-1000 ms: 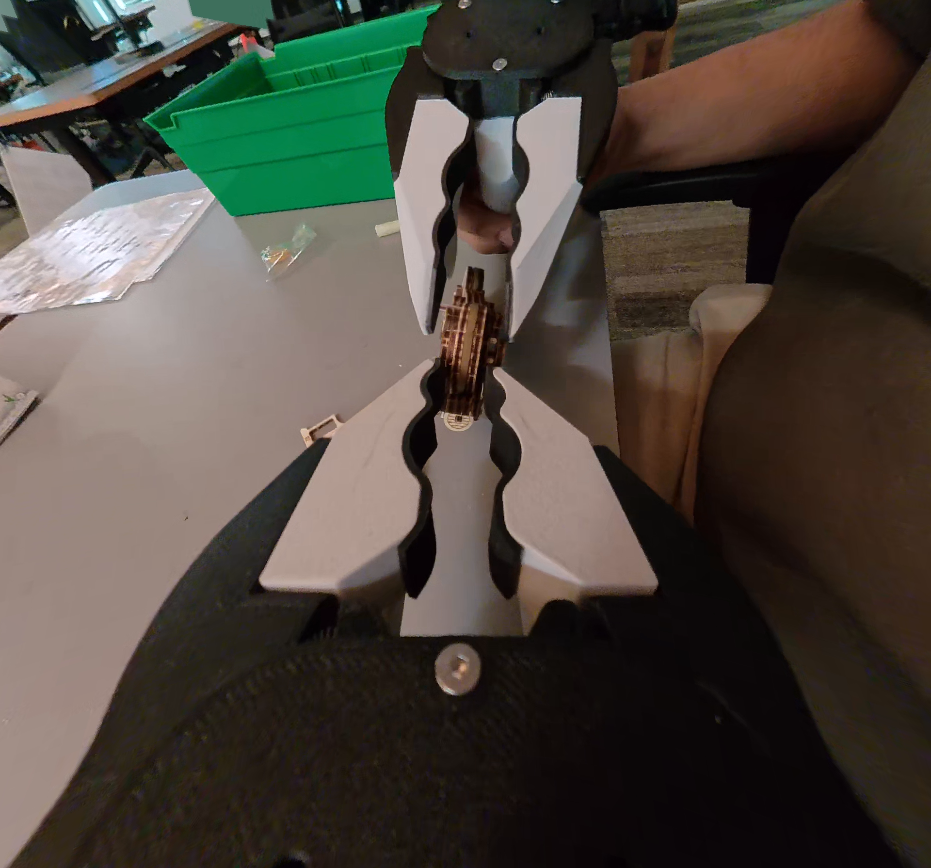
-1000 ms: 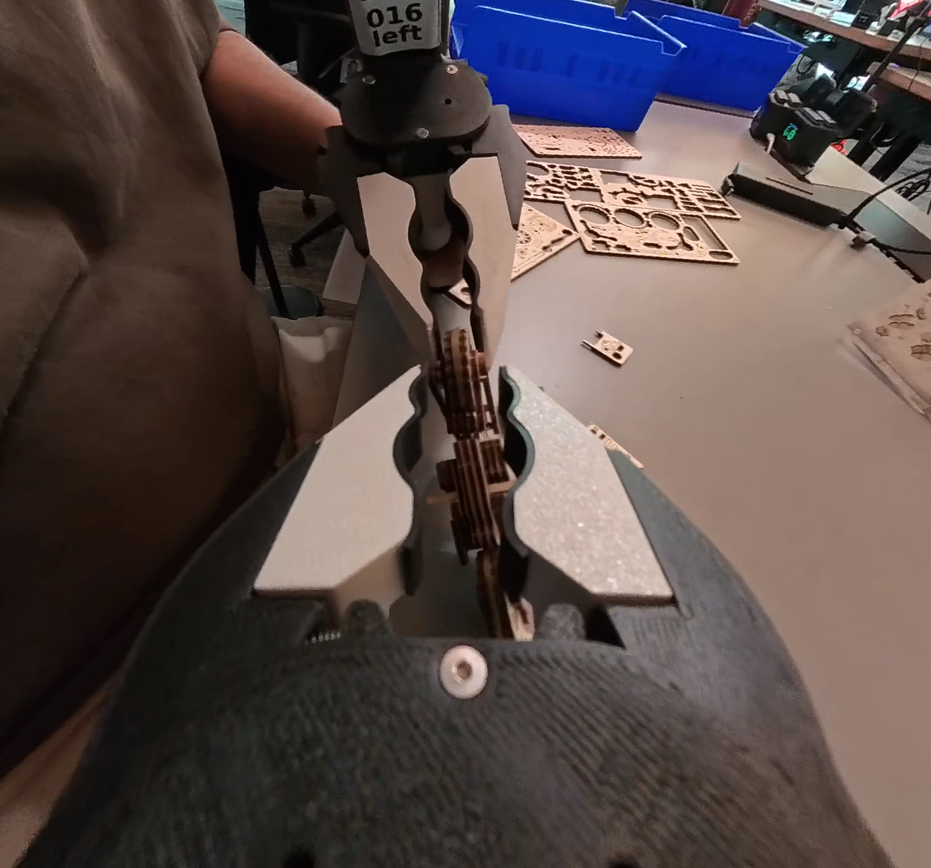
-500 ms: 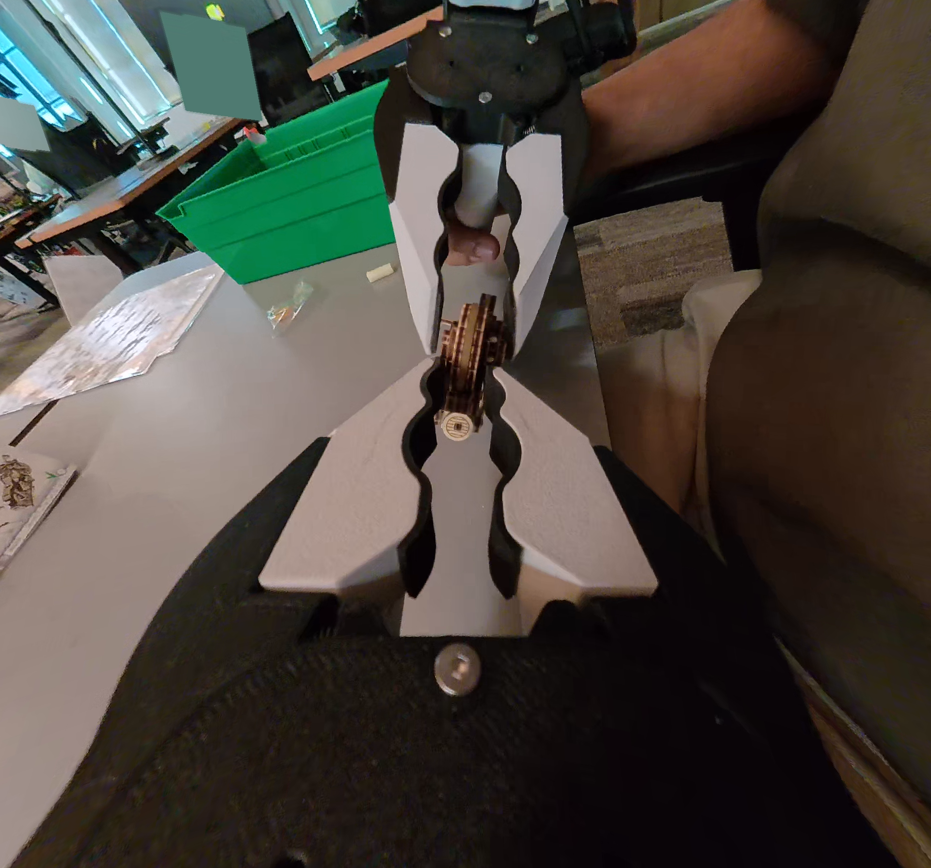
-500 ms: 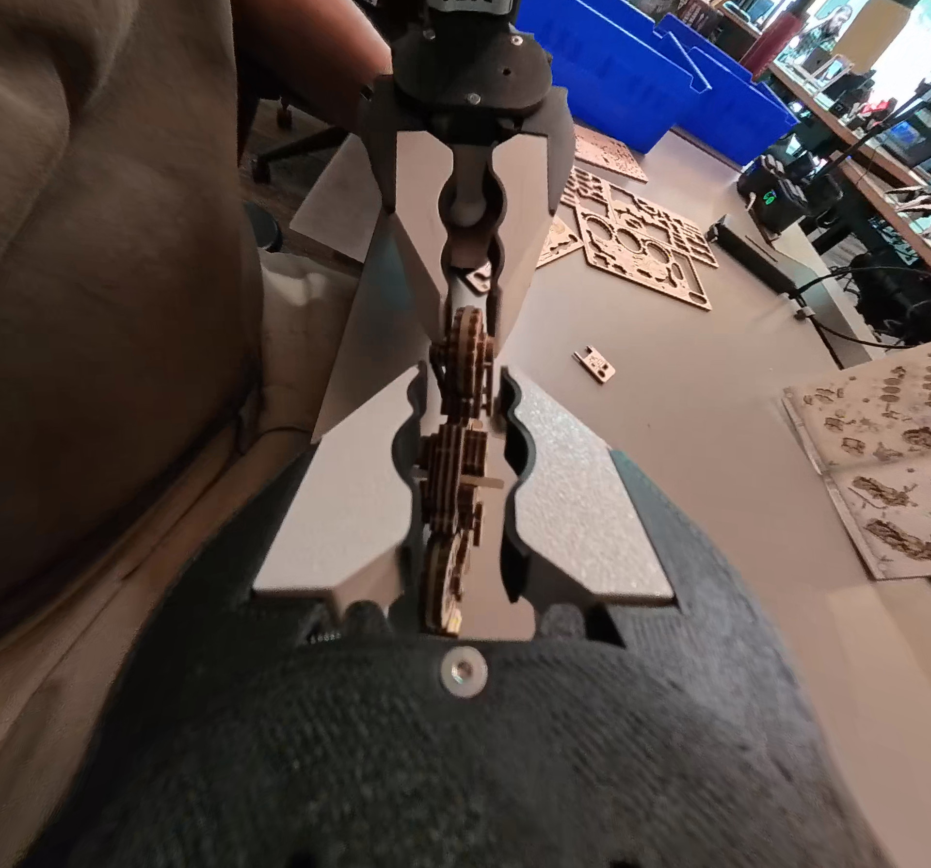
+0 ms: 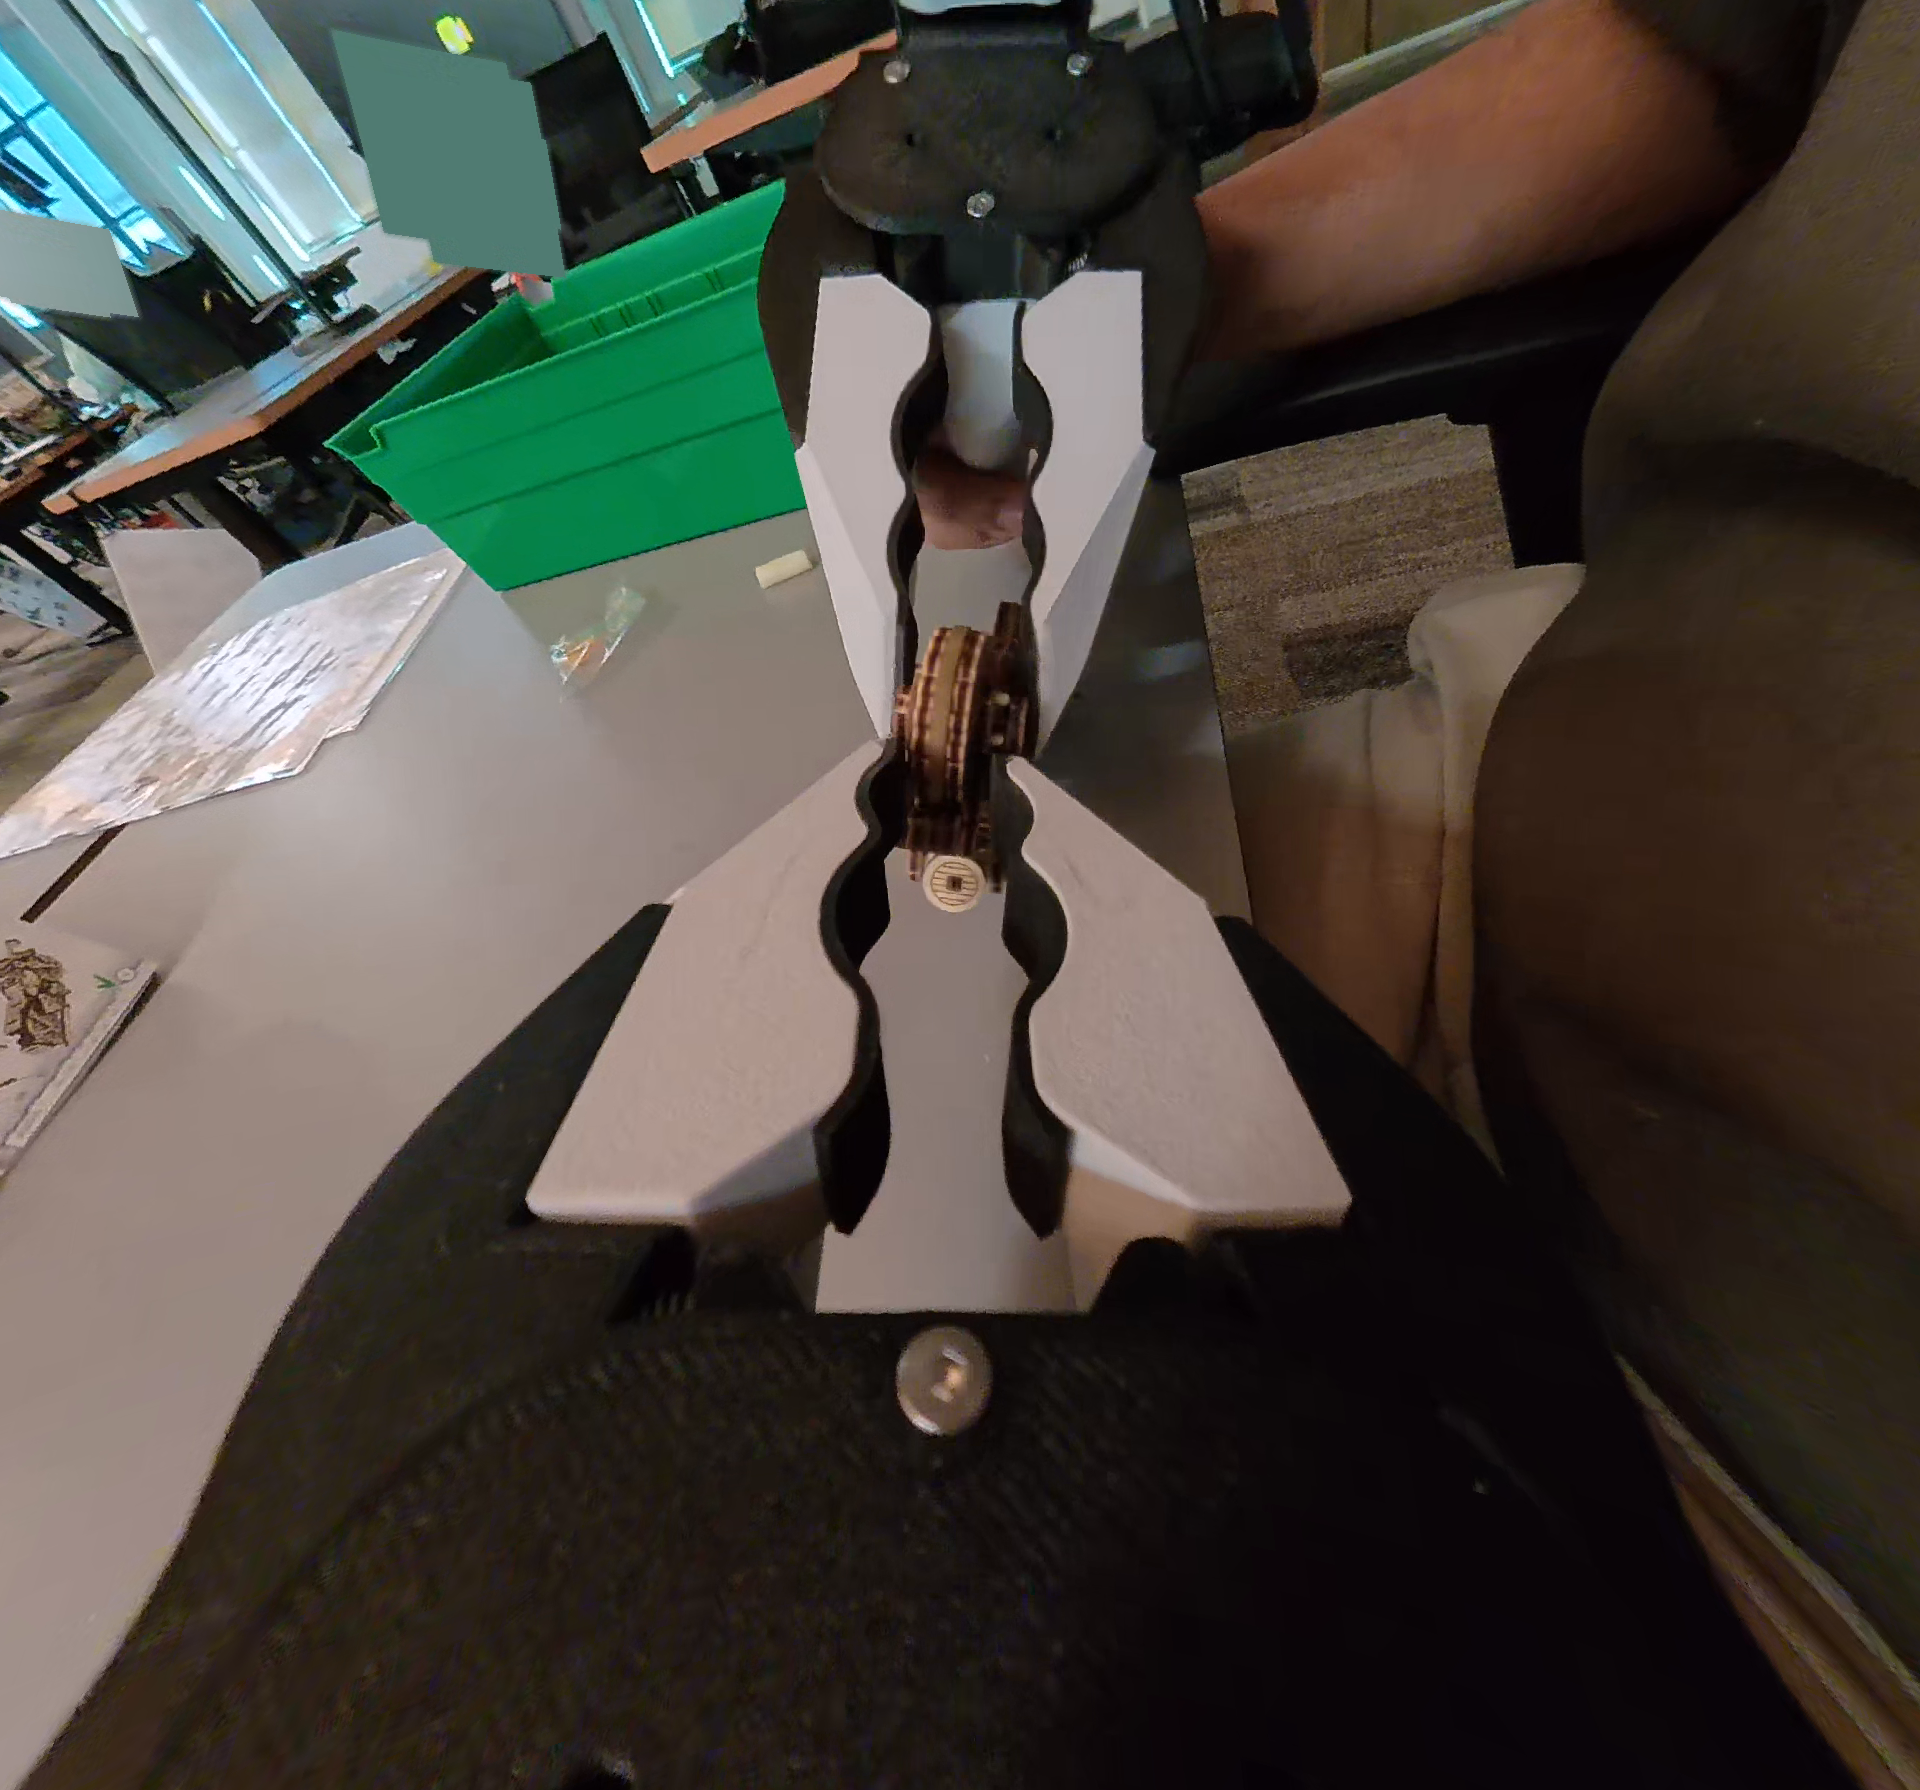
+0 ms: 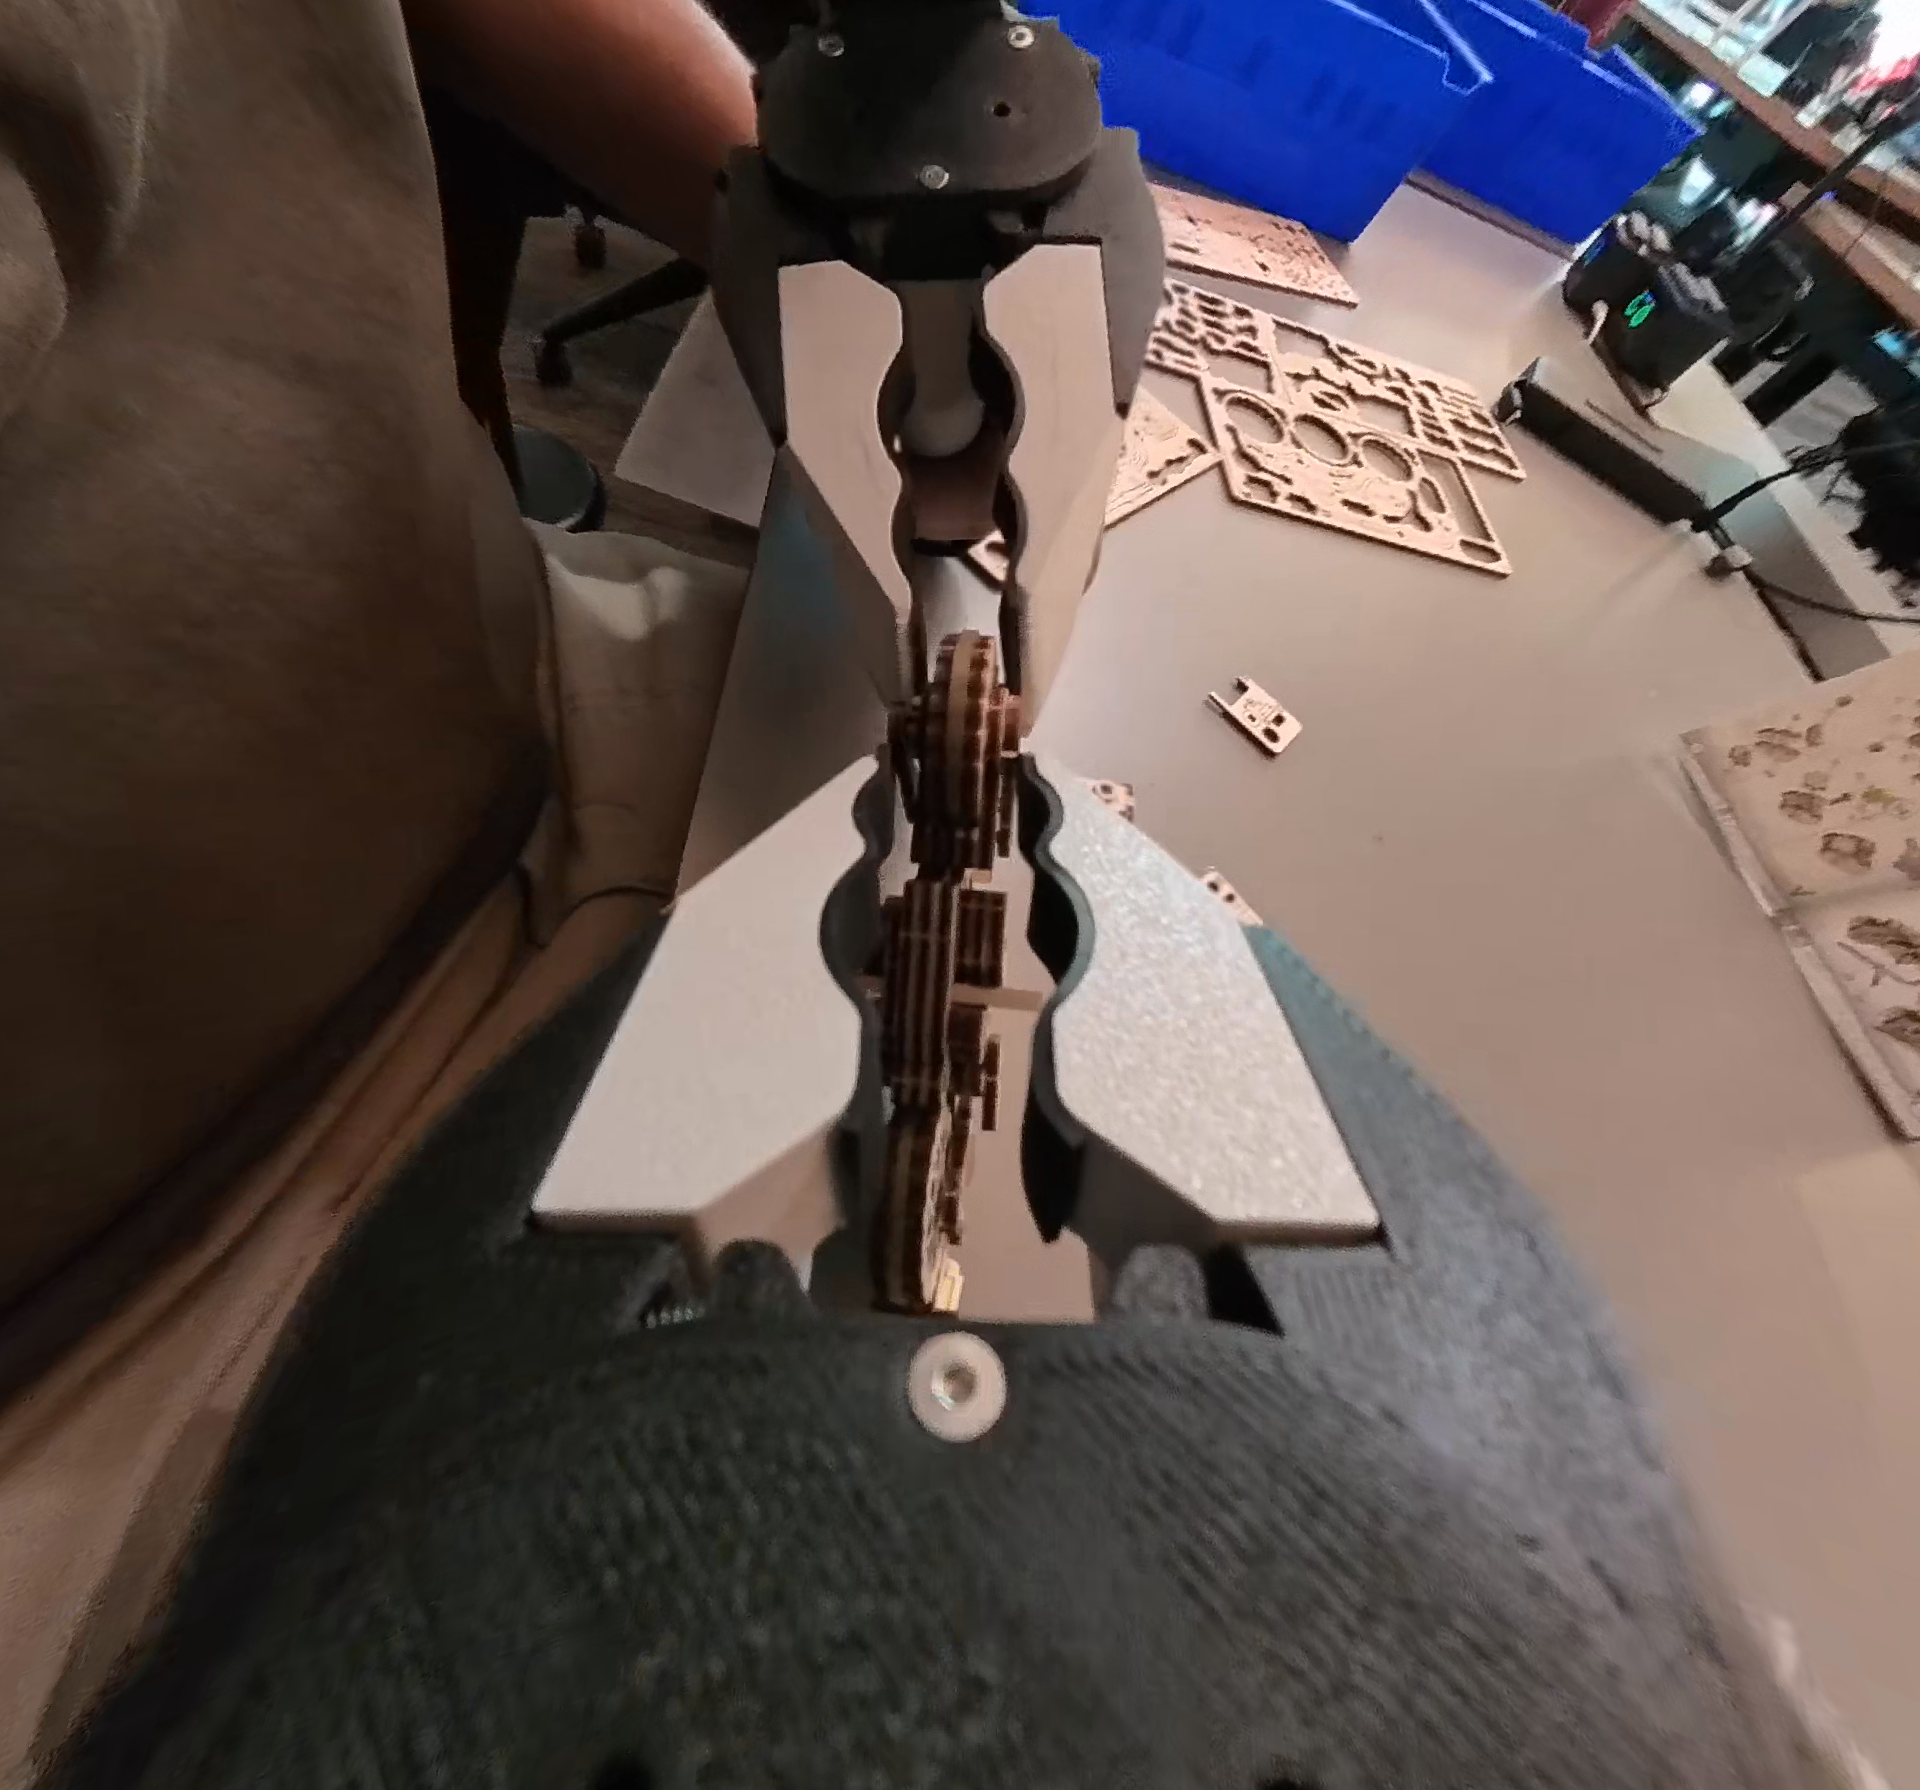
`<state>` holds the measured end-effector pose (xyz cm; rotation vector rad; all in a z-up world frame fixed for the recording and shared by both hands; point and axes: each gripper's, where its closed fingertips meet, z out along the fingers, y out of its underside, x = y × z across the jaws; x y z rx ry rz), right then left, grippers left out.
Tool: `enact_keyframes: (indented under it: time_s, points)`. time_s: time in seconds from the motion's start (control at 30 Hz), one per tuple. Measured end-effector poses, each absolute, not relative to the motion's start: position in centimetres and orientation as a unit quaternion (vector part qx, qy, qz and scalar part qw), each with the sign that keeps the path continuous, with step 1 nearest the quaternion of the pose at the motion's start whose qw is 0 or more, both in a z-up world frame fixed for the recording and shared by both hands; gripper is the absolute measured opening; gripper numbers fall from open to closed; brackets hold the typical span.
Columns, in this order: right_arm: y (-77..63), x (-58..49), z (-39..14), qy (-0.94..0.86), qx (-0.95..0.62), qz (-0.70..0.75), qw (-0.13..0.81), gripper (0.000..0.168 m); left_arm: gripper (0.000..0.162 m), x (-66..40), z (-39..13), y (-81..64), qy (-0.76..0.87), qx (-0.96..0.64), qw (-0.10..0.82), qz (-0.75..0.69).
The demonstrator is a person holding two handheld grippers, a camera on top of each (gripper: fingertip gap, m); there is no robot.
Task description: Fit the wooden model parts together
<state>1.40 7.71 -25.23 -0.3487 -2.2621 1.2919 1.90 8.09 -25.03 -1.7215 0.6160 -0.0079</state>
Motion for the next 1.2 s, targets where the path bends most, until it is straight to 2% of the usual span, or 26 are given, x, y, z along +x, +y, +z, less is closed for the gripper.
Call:
enact_keyframes:
  time_s: [0.5,0.6,1.2]
  points:
    - [7.4,2.5,-24.7,-0.807,-0.193,0.548,0.108,0.022,0.015,2.9,-24.3,7.8,0.24,-0.748,0.614,-0.084]
    - [7.2,3.0,-24.8,-0.807,-0.188,0.553,0.085,0.022,0.024,3.0,-24.3,7.7,0.244,-0.746,0.614,-0.086]
    - [6.5,3.8,-24.8,-0.808,-0.167,0.56,0.069,0.021,0.021,4.0,-23.8,6.9,0.234,-0.741,0.606,-0.17]
